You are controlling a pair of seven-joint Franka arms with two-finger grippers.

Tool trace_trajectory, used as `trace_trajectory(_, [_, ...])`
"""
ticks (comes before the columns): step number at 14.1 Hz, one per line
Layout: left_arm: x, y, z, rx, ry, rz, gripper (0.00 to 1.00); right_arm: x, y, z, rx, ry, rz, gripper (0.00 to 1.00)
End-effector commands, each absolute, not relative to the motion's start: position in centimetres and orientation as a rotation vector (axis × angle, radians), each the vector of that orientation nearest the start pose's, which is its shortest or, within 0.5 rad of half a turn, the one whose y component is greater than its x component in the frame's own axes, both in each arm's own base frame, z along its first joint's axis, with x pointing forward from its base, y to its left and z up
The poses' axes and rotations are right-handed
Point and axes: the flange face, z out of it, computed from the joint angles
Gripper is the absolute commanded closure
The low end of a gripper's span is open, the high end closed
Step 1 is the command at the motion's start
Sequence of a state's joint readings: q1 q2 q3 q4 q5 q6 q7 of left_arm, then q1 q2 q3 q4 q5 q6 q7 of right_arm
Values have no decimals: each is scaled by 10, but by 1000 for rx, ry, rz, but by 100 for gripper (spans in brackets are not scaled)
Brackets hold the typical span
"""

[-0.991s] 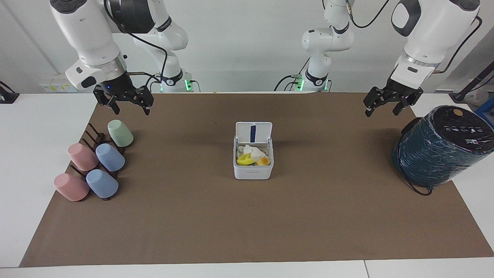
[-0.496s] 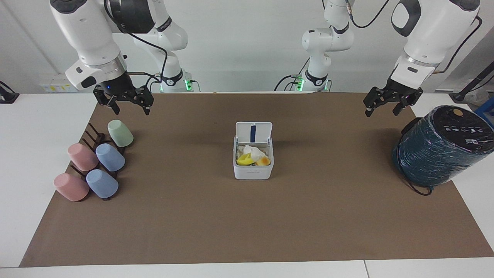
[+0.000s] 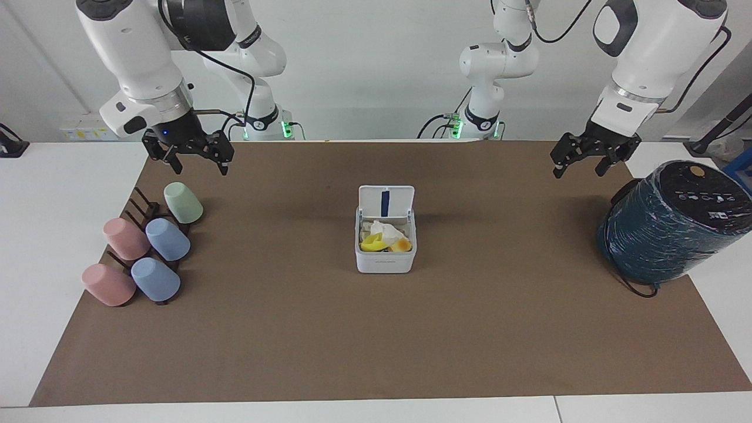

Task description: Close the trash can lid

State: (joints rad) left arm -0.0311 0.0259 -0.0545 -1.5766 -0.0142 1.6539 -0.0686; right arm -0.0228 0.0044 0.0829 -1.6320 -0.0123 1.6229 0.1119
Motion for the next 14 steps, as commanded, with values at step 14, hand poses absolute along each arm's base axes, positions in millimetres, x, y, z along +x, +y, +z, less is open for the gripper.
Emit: trace_trajectory(14, [564, -58, 610, -3164, 30, -58, 0, 555, 29, 597, -3149, 60, 33, 0])
